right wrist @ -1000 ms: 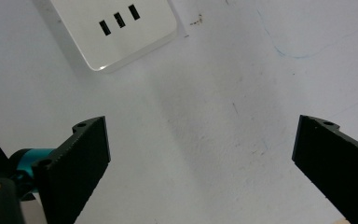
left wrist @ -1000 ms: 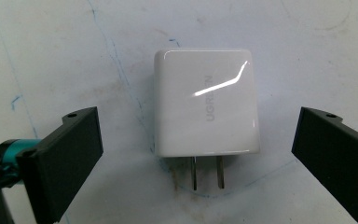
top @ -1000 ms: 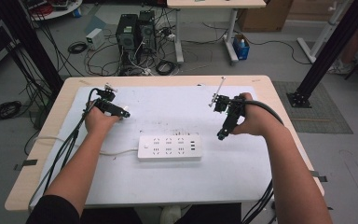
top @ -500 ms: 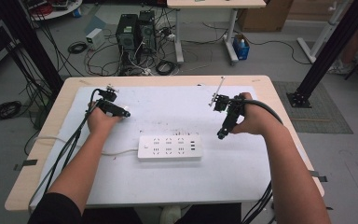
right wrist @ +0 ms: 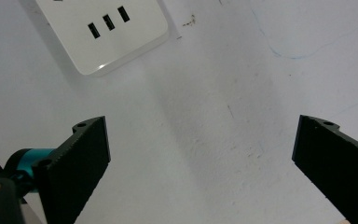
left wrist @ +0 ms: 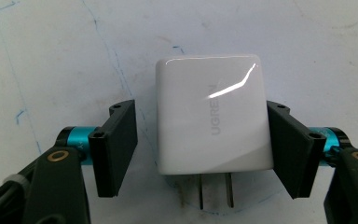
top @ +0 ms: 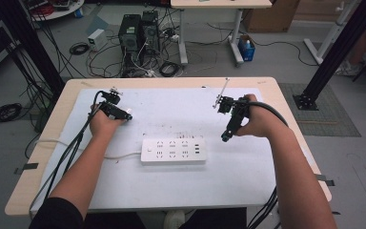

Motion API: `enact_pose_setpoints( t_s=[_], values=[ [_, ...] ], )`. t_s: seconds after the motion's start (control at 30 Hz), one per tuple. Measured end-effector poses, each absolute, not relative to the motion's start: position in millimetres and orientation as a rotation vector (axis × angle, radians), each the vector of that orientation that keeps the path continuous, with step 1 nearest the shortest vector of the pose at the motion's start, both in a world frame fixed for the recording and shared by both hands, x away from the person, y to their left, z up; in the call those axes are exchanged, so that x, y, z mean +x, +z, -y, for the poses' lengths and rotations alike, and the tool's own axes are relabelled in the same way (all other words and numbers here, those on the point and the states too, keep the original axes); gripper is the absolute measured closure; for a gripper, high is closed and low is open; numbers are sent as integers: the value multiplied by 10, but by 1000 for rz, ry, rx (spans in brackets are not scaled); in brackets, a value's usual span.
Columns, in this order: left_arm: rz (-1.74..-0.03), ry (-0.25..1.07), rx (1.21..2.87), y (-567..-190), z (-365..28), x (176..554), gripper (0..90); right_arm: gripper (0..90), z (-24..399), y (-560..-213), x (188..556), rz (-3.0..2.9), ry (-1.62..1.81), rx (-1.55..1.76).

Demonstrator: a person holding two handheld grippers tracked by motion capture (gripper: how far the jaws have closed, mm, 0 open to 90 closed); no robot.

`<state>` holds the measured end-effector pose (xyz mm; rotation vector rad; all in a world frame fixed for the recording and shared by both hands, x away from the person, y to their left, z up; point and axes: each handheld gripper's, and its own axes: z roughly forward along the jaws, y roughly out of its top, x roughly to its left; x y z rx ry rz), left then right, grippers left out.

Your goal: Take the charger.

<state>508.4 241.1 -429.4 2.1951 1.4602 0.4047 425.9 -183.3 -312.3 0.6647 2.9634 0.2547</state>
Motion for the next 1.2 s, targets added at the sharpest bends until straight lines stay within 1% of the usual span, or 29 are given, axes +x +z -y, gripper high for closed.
enact_pose_setpoints(
  t_s=[0.07, 0.17, 0.2, 0.37, 0.67, 0.73, 0.93, 1.2],
  values=[
    [-1459, 402, 2200, -4284, -2407, 5079, 326, 35, 1836, -3118, 4255, -2961, 253, 671],
    [-1440, 408, 2210, -4268, -2392, 5065, 418, 35, 1842, -3111, 4251, -2957, 259, 676],
    [-1444, 408, 2214, -4263, -2388, 5059, 422, 35, 1844, -3108, 4251, -2957, 258, 677],
    [-1440, 431, 2241, -4221, -2374, 5021, 424, 35, 1840, -3108, 4248, -2954, 264, 672],
    [-1383, 437, 2249, -3973, -2412, 4910, 425, 35, 1827, -3090, 4234, -2949, 276, 671],
    [-1360, 416, 2275, -3854, -2425, 4847, 425, 34, 1823, -3081, 4227, -2950, 284, 673],
    [-1311, 444, 2277, -3518, -2466, 4677, 425, 35, 1811, -3055, 4207, -2942, 313, 658],
    [-1146, 461, 2333, -3058, -2359, 4332, 425, 35, 1803, -3016, 4145, -2936, 326, 639]
  ],
)
